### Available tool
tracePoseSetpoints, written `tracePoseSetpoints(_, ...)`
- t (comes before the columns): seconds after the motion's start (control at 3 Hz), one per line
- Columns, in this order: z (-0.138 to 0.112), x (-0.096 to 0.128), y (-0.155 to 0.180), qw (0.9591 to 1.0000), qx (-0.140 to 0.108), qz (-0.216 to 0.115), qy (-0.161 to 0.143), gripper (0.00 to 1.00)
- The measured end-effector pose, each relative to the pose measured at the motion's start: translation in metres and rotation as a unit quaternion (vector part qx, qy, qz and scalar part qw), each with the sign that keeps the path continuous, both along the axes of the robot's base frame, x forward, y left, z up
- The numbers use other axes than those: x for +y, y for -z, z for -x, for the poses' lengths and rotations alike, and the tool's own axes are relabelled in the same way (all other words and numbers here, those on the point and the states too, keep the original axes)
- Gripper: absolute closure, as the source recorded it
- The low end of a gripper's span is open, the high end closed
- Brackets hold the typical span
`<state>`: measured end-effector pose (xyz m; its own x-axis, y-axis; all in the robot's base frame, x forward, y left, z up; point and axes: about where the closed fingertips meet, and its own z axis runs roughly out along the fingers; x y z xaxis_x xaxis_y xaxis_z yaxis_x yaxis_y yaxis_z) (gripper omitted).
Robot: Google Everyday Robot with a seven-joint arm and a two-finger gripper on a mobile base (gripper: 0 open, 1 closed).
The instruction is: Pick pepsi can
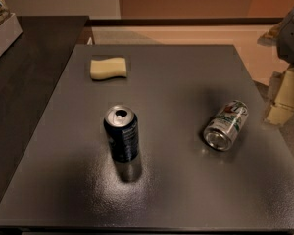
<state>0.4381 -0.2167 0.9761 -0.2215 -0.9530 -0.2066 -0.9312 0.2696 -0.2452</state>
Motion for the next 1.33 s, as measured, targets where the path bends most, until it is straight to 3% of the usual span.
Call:
tracePoseSetpoints(0.33, 0.0, 0.0, 0.0, 1.0, 0.0, 0.0, 0.0, 0.0)
tracePoseSetpoints(0.67, 0.002, 0.014, 0.0, 0.9994, 0.008, -0.028, -0.021, 0.0)
tracePoseSetpoints(1.0, 0.003, 0.044, 0.004, 0.9954, 0.014, -0.076, -0.056, 0.0)
tracePoseSetpoints(1.33, 0.01, 0.087, 0.009, 0.9862, 0.027, -0.133, -0.095, 0.0)
